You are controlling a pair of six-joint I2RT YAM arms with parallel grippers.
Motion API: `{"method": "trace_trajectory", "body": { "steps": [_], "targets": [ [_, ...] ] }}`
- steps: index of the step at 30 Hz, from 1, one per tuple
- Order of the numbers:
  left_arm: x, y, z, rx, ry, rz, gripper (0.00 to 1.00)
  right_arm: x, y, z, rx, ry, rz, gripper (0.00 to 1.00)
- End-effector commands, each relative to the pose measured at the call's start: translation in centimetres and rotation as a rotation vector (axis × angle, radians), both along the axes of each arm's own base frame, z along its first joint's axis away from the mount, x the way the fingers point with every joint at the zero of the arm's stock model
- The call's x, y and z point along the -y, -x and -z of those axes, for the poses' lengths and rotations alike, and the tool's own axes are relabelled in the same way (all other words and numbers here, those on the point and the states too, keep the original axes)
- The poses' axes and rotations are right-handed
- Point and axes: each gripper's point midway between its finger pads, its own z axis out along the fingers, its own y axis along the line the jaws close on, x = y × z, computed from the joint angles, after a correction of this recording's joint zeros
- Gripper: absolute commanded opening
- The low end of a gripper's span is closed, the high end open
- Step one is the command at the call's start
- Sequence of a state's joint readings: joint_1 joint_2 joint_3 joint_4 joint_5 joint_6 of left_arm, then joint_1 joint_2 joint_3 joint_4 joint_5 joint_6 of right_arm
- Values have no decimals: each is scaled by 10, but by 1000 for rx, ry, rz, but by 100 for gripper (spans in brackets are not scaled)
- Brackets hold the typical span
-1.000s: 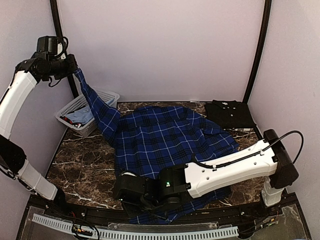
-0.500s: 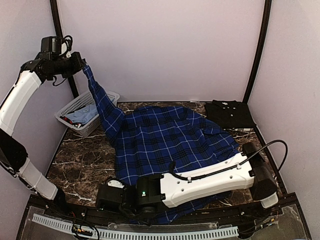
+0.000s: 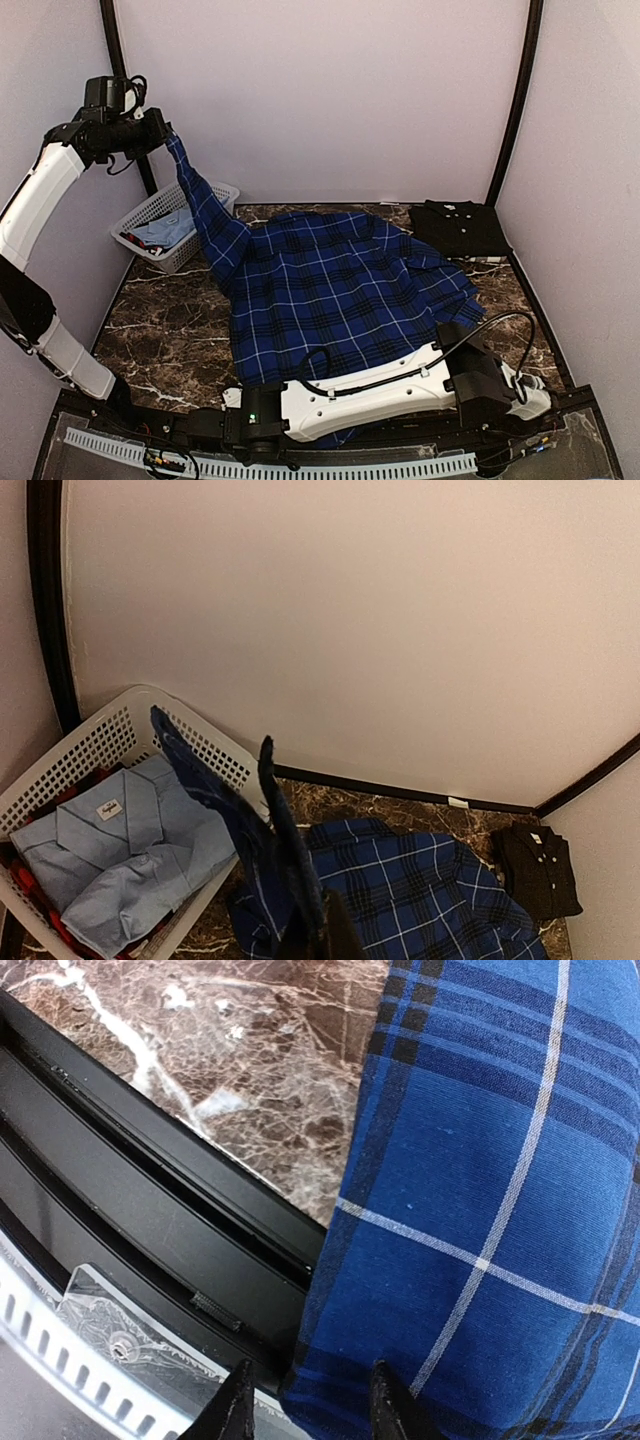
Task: Fold and stack the long sleeve shirts
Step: Pick up the corner of the shirt from the corner of the board, then fold the flattened shirt at the center of the board.
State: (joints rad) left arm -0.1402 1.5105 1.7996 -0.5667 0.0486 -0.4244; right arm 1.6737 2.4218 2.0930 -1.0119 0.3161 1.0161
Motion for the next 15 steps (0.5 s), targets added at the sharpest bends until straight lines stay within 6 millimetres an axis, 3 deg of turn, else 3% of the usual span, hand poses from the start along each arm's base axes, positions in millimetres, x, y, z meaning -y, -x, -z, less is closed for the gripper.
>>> {"method": "trace_trajectory", "body": {
  "steps": [1, 10, 13, 15],
  "targets": [
    [3, 6, -10, 34, -12, 23, 0, 3, 3, 9, 2, 32, 9, 36],
    [4, 5, -8, 35, -8, 29, 0, 12, 10, 29, -42, 89, -4, 17],
    [4, 5, -9, 37, -8, 28, 0, 12, 4, 20, -24, 77, 4, 3],
    [4, 6, -9, 38, -8, 27, 0, 12, -2, 8, -18, 47, 14, 0]
  ]
}}
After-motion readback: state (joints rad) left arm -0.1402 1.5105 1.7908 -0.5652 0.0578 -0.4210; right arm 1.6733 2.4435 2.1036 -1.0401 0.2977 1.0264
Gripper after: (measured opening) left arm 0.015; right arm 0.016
